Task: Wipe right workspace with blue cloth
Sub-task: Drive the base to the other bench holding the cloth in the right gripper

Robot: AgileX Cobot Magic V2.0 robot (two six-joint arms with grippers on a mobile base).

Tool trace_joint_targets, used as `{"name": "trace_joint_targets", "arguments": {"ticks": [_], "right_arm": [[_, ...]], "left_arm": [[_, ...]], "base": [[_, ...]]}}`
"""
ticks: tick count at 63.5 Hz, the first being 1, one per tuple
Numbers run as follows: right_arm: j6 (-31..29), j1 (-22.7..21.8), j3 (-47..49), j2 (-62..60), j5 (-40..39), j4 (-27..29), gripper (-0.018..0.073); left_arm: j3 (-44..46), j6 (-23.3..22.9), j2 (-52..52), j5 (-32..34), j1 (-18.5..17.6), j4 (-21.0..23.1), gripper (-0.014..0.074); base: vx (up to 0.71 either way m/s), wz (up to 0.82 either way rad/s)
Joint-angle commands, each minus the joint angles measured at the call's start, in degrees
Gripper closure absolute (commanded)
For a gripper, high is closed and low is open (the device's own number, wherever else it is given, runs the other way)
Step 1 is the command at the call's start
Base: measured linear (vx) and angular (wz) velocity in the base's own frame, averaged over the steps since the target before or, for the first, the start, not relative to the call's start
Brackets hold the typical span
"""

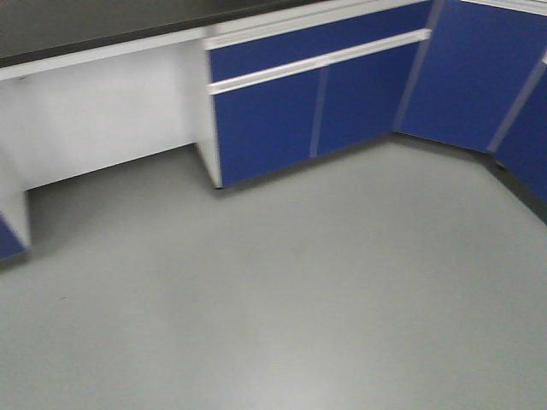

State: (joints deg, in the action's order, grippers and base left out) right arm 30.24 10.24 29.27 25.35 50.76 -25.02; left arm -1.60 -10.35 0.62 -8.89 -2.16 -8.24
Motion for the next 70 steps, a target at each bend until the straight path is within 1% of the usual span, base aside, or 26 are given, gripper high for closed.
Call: {"name": "trace_joint_targets", "arguments": {"ticks": [1,44,70], "right_arm": [[-0.5,0.1,1.6,0.4,-3.3,-1.9,0.0559],[-0.5,0.1,1.6,0.4,-3.3,-1.9,0.0559],[-0.5,0.1,1.6,0.4,-3.4,-1.9,0.0559]], "left_arm": [[-1.7,-0.5,0.9,4.8,-0.3,-0.1,0.0602],[-1.7,-0.5,0.9,4.8,-0.3,-0.1,0.0602],[-1.7,-0.5,0.9,4.8,-0.3,-0.1,0.0602]], "base": [[-0.09,-0.89],[-0.03,-0.96],[0.08,-0.78]]}}
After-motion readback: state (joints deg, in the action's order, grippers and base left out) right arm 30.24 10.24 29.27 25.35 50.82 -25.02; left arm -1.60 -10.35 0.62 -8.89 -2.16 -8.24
